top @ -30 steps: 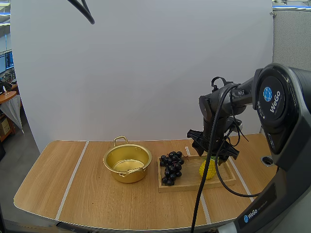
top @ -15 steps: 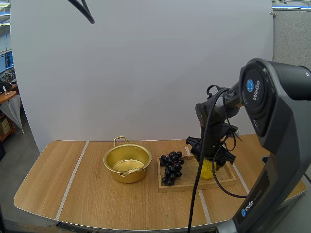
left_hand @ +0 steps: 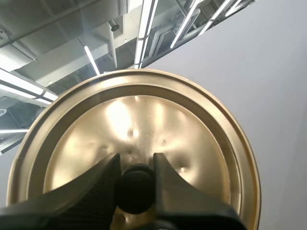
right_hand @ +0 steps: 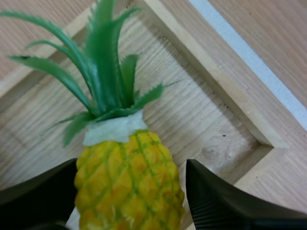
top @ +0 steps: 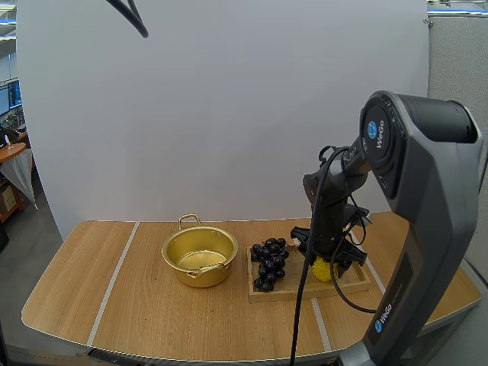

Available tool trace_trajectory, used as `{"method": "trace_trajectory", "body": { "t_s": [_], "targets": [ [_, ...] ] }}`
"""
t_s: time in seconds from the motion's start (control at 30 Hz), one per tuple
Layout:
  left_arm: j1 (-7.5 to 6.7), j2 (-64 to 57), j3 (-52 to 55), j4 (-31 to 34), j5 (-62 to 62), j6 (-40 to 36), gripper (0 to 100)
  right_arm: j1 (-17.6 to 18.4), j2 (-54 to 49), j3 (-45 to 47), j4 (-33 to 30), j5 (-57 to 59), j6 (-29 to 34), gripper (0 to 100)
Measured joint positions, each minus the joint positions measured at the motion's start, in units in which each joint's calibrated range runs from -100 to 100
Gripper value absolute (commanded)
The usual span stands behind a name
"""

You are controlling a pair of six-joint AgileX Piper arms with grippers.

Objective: Open the pot, put the pineapple inside, and close it

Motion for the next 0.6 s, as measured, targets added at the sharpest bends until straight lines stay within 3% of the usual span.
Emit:
{"method": "trace_trajectory", "body": {
  "t_s": [0.3,0.33,0.57,0.6],
  "targets": [
    [0.00,0.0,0.0,0.0,0.0,0.0,0,0.0,0.5,0.0,-1.0,-2.2,0.2,100],
    [0.00,0.0,0.0,0.0,0.0,0.0,0,0.0,0.5,0.0,-1.0,-2.2,0.2,96],
    [0.00,0.0,0.0,0.0,0.0,0.0,0,0.0,0.5,0.0,-1.6,-2.4,0.3,1],
    [0.00,0.0,0.0,0.0,0.0,0.0,0,0.0,0.5,0.0,-1.6,-2.5,0.3,0]
  ]
}}
